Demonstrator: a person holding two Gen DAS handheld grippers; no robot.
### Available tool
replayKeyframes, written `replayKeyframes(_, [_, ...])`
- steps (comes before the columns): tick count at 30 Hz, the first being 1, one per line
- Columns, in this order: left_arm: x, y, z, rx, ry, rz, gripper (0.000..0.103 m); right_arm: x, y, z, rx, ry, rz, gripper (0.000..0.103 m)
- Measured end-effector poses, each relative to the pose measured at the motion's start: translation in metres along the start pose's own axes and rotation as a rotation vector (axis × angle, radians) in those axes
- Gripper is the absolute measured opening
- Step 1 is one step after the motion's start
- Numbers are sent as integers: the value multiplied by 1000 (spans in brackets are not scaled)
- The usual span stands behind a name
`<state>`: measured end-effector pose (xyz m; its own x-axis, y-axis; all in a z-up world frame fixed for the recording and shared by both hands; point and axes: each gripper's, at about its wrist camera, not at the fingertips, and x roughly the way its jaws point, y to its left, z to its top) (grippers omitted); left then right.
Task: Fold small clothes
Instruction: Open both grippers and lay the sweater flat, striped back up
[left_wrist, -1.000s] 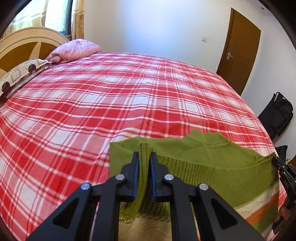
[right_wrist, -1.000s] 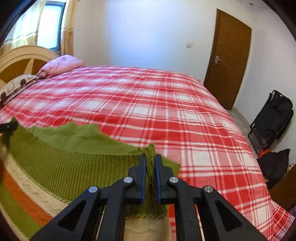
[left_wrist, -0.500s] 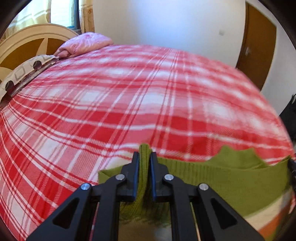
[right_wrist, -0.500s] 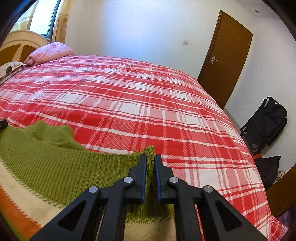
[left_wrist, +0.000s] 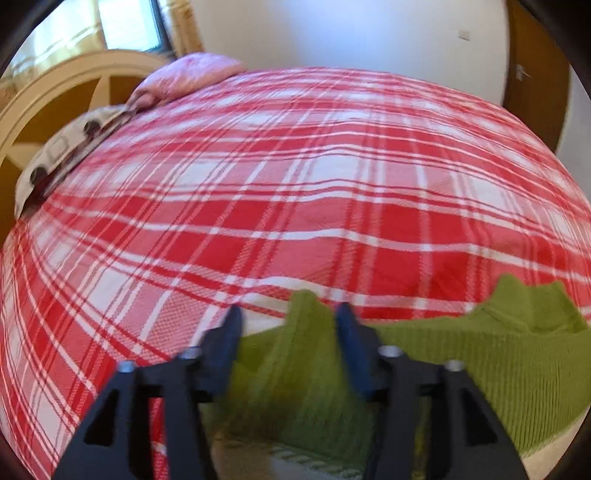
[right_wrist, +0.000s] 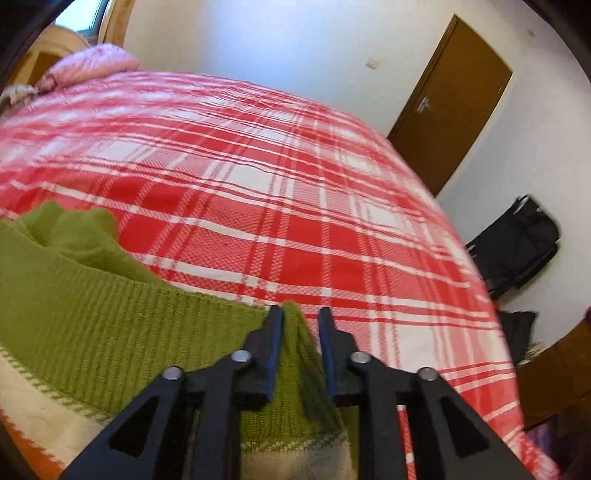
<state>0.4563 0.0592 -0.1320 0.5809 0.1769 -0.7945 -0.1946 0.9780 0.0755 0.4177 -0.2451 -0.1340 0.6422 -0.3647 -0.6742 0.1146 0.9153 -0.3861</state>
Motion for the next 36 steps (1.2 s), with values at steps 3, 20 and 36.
replayKeyframes(3, [-5,22,7,-34,46,-80,70,-20,-16,-1,42,-52,52,24])
replayKeyframes(20, [-117,20,-130,194,-36,-58,78,-135,25,-122,226,-35,363,25])
replayKeyframes(36, [-131,22,-168,236,-82,0,90,-160,29,-155,186,-14,299,54])
